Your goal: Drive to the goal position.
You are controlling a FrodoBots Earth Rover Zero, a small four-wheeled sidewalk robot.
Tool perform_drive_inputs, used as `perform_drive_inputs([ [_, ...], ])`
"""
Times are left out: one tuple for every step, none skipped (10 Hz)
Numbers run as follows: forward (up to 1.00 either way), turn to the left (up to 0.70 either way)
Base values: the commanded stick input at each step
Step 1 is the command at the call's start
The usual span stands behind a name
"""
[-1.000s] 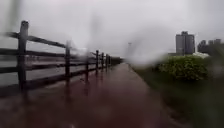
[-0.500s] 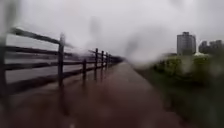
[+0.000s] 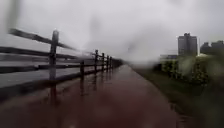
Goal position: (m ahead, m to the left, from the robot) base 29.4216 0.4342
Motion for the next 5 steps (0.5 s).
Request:
perform_drive_inputs([
  [1.0, -0.3],
  [0.85, -0.19],
  [0.23, -0.05],
  [0.0, 0.0],
  [0.0, 0.0],
])
